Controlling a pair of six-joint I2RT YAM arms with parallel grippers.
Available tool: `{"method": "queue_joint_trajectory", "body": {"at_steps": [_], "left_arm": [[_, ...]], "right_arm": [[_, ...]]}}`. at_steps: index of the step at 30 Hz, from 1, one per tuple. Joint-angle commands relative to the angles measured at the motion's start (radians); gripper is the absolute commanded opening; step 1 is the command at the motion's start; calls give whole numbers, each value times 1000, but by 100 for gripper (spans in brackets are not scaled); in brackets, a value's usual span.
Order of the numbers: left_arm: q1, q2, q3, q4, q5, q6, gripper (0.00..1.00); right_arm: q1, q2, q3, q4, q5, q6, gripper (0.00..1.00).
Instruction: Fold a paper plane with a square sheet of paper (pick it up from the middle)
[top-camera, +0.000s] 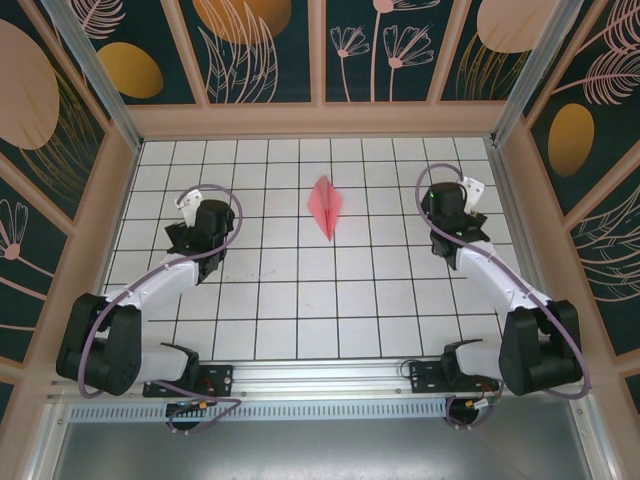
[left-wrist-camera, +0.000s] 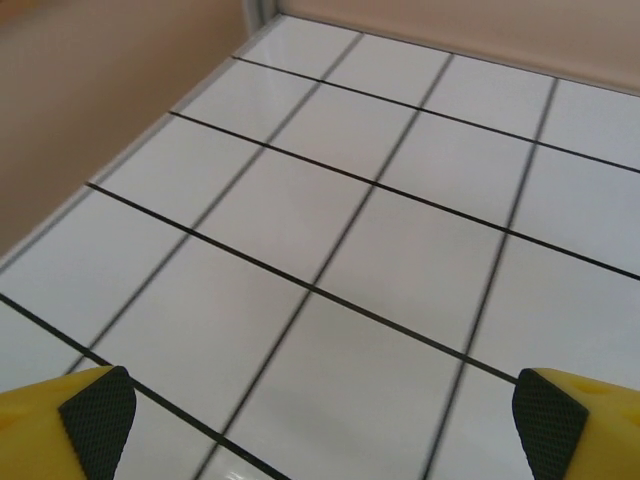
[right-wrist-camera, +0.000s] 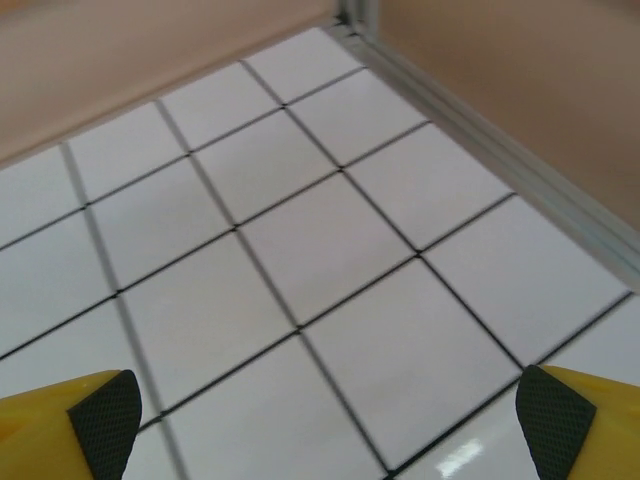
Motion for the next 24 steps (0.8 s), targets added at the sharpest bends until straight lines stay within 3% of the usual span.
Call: {"method": "queue_joint_trajectory", "body": {"at_steps": [1, 3, 6, 15, 24], "left_arm": [[27, -8, -63, 155, -127, 114, 98], [37, -2, -91, 206, -178, 139, 98], [80, -7, -148, 300, -130, 167, 99], [213, 0, -343, 764, 163, 308, 99], [298, 85, -420, 1103, 441, 321, 99]], "right_arm": [[-56, -34, -118, 267, 85, -91, 99], [-78, -26, -199, 393, 83, -163, 99], [-114, 7, -310, 593, 11, -231, 99], [-207, 80, -446, 967, -283, -301, 99], [-254, 210, -461, 1140, -450, -313, 99]]}}
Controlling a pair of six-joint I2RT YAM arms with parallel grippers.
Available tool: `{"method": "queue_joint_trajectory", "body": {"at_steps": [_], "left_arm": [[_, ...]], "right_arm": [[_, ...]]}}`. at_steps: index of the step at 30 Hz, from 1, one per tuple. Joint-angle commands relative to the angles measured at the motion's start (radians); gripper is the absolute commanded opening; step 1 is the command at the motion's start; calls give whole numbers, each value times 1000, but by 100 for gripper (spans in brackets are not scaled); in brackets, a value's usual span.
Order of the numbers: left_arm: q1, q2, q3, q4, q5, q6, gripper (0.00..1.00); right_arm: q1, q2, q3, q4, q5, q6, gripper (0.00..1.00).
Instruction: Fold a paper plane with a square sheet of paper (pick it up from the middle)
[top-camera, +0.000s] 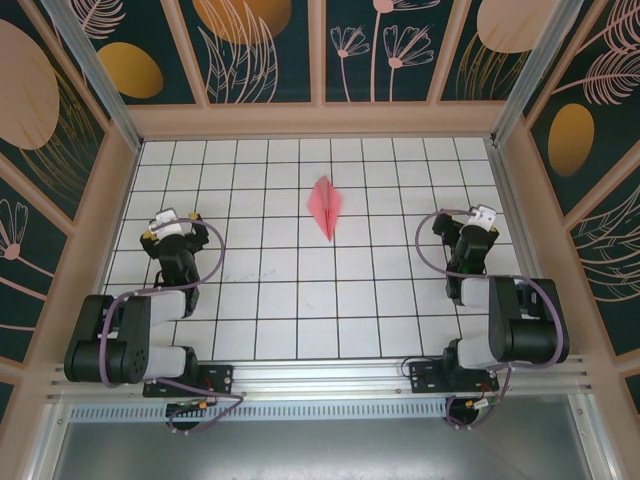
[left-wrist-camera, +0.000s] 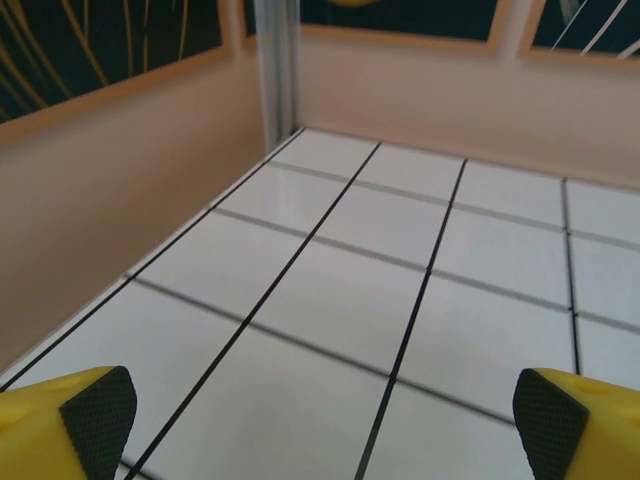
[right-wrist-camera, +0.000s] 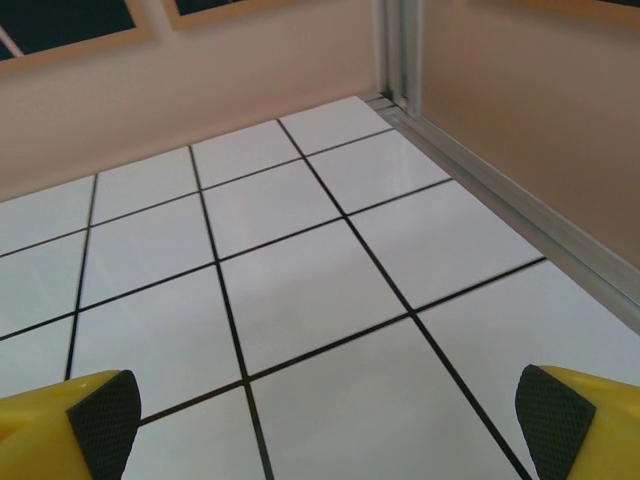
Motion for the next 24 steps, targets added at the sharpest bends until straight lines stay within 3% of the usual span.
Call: {"method": "queue_joint_trajectory", "body": {"at_steps": [1, 9, 24], "left_arm": [[20, 63, -22, 205, 135, 14, 98], [20, 145, -40, 307, 209, 41, 98], [20, 151, -21, 278, 229, 57, 98]], "right_arm": [[1, 40, -19, 142, -91, -34, 99], [12, 107, -79, 315, -156, -75, 99], [19, 110, -73, 302, -144, -77, 99]]}}
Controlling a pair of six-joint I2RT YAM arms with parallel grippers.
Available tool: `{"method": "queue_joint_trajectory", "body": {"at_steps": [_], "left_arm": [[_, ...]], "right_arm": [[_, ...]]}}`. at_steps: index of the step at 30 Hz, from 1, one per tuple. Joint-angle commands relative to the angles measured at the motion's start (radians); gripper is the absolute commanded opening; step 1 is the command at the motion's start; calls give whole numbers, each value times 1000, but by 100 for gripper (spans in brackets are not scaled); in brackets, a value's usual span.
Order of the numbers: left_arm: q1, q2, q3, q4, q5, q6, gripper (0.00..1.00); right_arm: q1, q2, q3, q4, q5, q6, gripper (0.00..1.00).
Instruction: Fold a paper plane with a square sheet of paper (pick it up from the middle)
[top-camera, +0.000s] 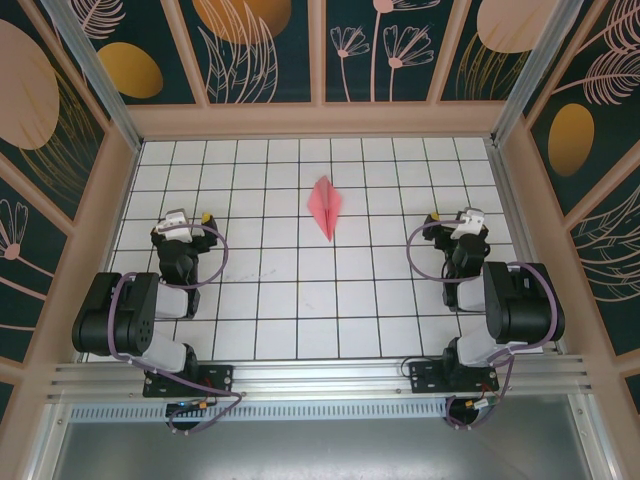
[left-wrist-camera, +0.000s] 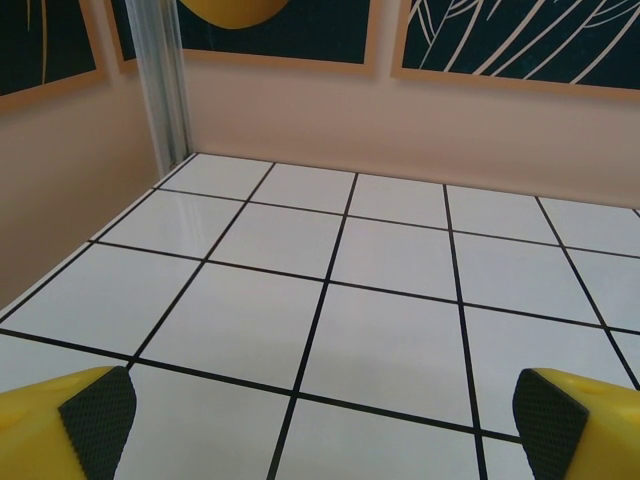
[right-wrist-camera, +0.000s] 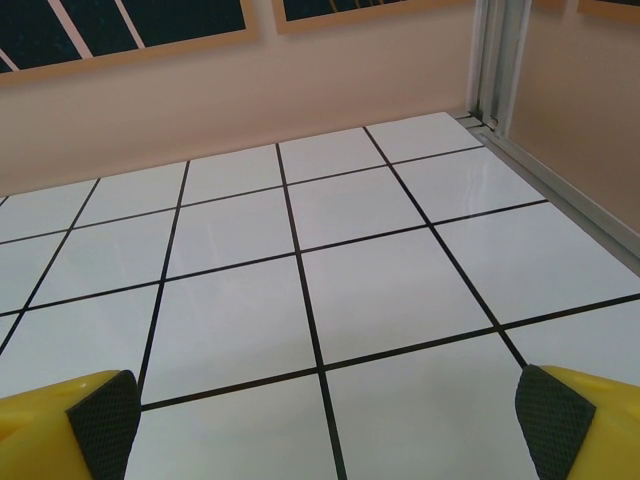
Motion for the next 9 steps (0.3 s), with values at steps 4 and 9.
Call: {"method": "queue_joint_trajectory", "body": {"at_steps": [4, 9], "left_arm": [[5, 14, 25, 26, 18, 20, 99], [5, 11, 19, 33, 20, 19, 99]], "right_arm": [[4, 6, -7, 58, -15, -7, 99], [4, 5, -13, 68, -88, -37, 99]]}}
